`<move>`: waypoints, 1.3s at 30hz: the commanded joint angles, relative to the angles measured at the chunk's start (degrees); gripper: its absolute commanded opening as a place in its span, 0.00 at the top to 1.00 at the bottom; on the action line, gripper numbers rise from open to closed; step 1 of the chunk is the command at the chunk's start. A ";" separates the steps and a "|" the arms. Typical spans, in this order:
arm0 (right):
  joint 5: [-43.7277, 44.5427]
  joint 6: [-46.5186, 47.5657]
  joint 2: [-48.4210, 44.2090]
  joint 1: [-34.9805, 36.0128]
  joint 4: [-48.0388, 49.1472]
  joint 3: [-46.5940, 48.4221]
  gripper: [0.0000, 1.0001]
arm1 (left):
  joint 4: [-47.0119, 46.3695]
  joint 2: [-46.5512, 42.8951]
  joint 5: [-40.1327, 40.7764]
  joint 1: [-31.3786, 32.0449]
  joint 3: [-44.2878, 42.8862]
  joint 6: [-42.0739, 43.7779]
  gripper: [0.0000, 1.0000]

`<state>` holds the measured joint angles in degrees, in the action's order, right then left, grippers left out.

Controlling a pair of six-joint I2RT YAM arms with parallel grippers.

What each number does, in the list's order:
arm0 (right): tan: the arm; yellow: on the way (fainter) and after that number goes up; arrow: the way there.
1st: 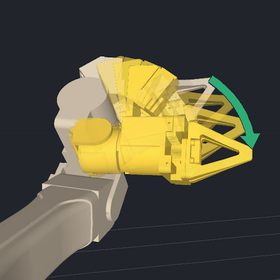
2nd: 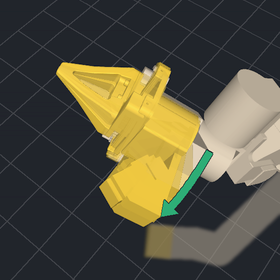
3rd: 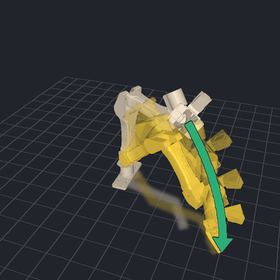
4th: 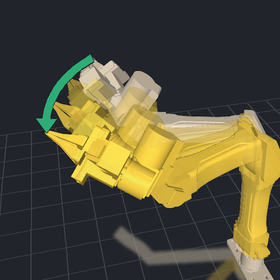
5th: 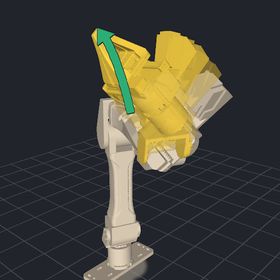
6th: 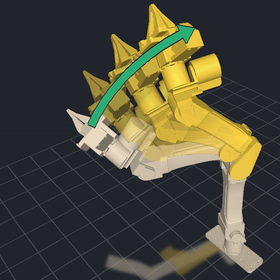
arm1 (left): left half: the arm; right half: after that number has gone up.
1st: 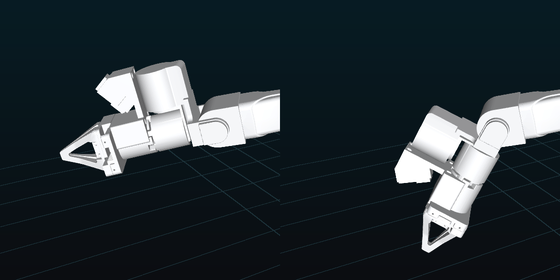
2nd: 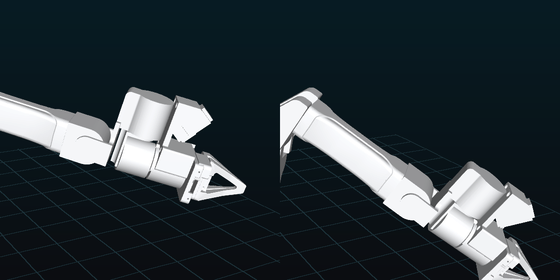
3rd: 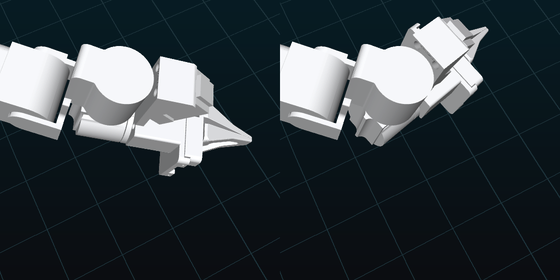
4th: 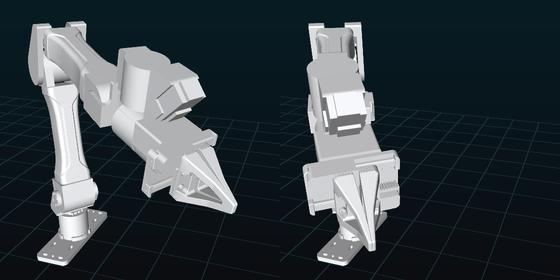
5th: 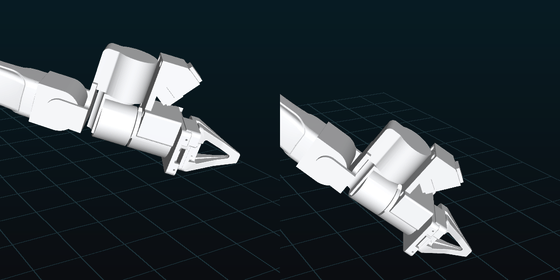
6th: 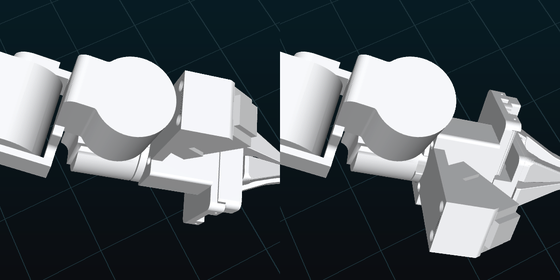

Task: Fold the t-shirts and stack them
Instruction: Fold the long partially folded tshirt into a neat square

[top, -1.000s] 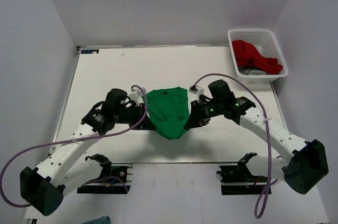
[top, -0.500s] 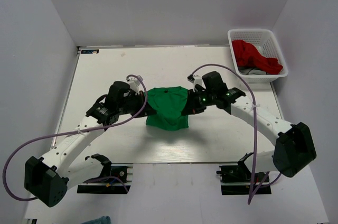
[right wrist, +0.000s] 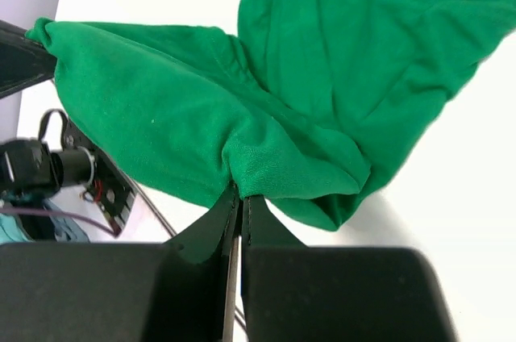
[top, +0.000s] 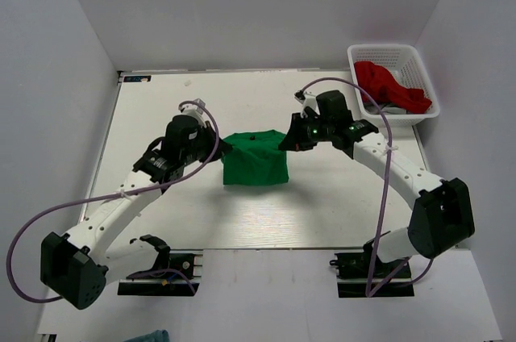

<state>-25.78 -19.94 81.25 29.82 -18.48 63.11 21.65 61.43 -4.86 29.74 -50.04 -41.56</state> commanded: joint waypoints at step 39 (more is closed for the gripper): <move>7.34 -9.06 29.67 -7.33 7.66 25.15 0.10 | -4.04 37.63 4.98 -10.93 -25.82 0.68 0.00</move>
<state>-18.37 -29.21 117.03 22.09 -13.82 90.13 19.99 104.16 4.56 18.04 -77.34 -42.48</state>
